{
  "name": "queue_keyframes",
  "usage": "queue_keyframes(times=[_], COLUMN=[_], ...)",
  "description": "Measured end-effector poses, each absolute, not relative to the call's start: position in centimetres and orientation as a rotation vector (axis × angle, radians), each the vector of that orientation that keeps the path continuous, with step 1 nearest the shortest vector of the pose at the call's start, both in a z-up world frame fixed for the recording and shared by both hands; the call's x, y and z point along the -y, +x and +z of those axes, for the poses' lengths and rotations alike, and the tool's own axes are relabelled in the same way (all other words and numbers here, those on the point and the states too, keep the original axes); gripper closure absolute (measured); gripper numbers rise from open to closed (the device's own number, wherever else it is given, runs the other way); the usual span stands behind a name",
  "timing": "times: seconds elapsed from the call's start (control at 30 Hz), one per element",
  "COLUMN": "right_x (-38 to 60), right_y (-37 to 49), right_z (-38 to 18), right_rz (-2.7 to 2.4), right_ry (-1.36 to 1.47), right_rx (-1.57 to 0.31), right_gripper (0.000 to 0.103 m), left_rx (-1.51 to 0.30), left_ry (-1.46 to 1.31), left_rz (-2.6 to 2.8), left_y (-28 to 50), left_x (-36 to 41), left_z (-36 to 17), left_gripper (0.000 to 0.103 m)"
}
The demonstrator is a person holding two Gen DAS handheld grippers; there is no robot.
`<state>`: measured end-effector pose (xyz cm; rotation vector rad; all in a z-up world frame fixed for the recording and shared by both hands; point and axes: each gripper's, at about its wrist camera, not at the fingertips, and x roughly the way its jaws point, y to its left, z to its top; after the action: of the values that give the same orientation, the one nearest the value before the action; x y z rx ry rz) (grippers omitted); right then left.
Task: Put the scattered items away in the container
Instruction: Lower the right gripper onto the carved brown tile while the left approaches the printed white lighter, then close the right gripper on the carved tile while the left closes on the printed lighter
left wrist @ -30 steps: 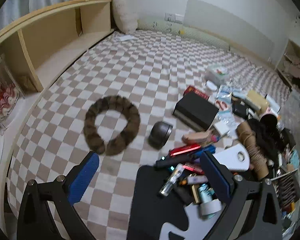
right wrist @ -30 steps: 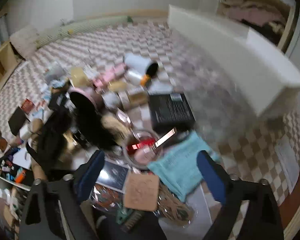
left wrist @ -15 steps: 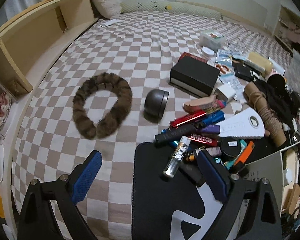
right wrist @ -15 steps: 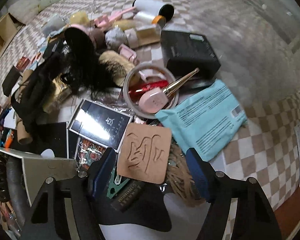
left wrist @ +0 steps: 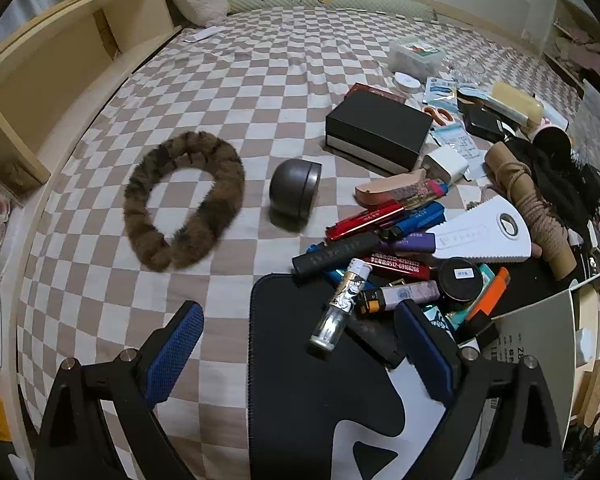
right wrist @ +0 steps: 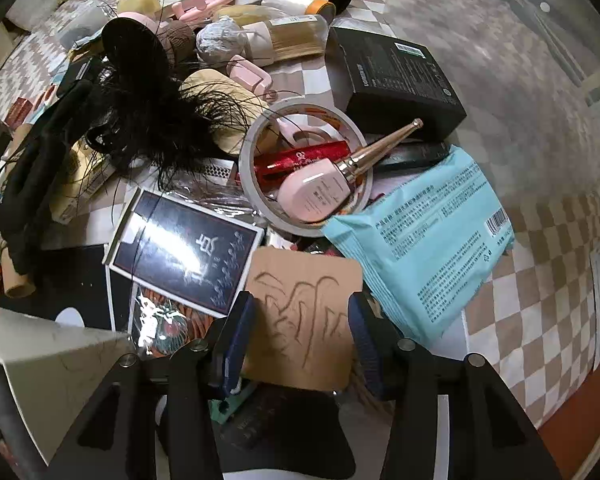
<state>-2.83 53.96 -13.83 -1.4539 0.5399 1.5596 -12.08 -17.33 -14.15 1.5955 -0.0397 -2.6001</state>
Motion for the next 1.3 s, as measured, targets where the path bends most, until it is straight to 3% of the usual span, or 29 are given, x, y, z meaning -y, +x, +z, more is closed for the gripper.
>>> queue_keyframes(times=[0.07,0.1,0.77,1.17,1.3], right_x=[-54.0,-54.0,-54.3,-54.3,-53.8], right_y=[-3.1,-3.3,-2.0,0.5,0.6], right_z=[-13.9,-14.0,-14.5,-13.2,-13.0], right_rz=[1.555,1.552,1.465,1.536,1.578], right_ry=[-1.458,-1.460,-1.516,-1.483,-1.491], right_rx=[-0.547,-0.550,-0.490,-0.573,-0.600], right_gripper=[0.037,0.037,0.037,0.038,0.038], left_rx=[0.049,0.055,0.091,0.107,0.187], left_ry=[1.602,1.605,1.628,1.705,1.767], left_rz=[-2.604,-2.605,-2.576,-2.529,-2.505], left_y=[-12.1,-12.1,-12.1,-12.3,-12.3], left_x=[17.1,16.9,16.4,16.6,16.0], left_z=[-14.2,-14.2,-14.6,-15.9,-17.0], left_gripper=[0.007,0.007,0.007,0.007,0.014])
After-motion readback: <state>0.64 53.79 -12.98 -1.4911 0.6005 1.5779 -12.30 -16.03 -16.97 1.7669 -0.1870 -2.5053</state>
